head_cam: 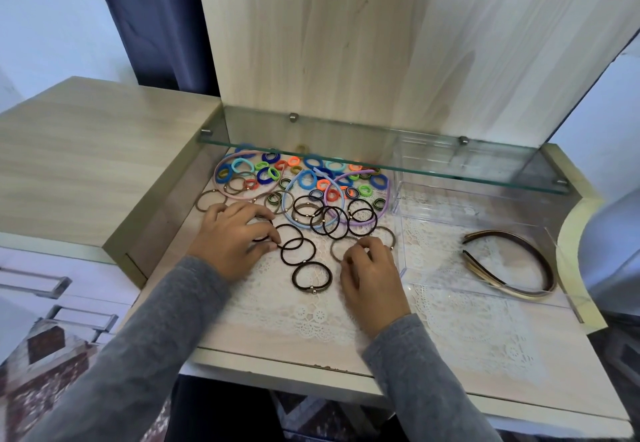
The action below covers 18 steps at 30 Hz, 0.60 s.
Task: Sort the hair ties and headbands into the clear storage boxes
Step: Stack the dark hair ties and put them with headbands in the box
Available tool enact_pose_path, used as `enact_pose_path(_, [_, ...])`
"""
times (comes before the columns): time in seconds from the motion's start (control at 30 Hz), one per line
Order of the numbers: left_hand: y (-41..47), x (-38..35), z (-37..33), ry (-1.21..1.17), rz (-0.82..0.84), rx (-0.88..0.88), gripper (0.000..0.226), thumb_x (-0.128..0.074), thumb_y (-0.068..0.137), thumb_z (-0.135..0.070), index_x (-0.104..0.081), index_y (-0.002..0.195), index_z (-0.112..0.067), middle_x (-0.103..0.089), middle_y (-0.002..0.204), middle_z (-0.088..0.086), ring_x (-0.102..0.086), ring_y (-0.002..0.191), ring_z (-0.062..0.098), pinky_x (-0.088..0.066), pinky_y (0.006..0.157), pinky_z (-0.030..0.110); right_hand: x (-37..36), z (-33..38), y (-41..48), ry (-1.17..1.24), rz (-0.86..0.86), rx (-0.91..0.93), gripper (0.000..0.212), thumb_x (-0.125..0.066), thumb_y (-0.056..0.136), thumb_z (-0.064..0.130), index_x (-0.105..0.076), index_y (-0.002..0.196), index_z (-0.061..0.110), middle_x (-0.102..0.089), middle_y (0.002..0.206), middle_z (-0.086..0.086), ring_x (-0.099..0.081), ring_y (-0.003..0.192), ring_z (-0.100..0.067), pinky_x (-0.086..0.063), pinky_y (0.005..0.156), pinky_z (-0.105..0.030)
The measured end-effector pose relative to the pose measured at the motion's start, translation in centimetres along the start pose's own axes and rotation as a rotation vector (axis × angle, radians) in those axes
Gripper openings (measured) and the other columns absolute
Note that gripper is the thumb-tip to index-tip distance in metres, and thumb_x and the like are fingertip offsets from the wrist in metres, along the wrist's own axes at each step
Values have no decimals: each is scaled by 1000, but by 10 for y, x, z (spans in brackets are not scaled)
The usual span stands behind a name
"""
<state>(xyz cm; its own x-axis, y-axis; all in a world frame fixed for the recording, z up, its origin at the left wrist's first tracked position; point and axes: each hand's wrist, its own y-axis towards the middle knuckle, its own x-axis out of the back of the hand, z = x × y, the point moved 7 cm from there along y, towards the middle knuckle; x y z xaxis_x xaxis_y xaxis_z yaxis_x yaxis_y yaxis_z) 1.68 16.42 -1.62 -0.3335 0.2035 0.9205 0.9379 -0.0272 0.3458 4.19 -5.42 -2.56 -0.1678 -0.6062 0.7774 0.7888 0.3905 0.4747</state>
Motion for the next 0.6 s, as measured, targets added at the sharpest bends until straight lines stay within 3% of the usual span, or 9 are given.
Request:
enact_pose_path(0.1, [-3,4,-2,-44,-72,9,5,-64,82,-41,-66,86,-39,-60,112,-18,-54,112,13,-30,94,43,0,-4,0,12,-13,-43,15,-61,81,2,-63,96,6,-54,104,-10,-51,91,-24,-49,78,-35])
enact_pose_path(0.2, [-12,10,-13,-136,-159,49,19,-51,84,-46,-66,89,-35,-60,111,-16,-53,111,12,-34,93,42,0,-8,-1,7,-12,-93,23,-58,78,-5,-63,100,1,-54,104,-13,-53,94,-28,-51,82,-37])
enact_pose_path(0.4, [-40,14,-61,-88,-258,-109,11,-63,83,-39,-70,85,-30,-62,110,-12,-55,111,14,-30,92,36,2,-5,-2,-39,-39,-110,25,-62,71,-5,-59,95,-1,-53,99,-15,-53,86,-28,-51,74,-35])
enact_pose_path(0.6, [-45,12,-79,-28,-268,-166,6,-67,83,-36,-69,82,-31,-62,111,-12,-54,112,14,-33,93,40,6,-3,-4,-111,-58,-131,19,-66,66,-3,-57,83,-2,-52,90,-16,-54,74,-28,-54,62,-35])
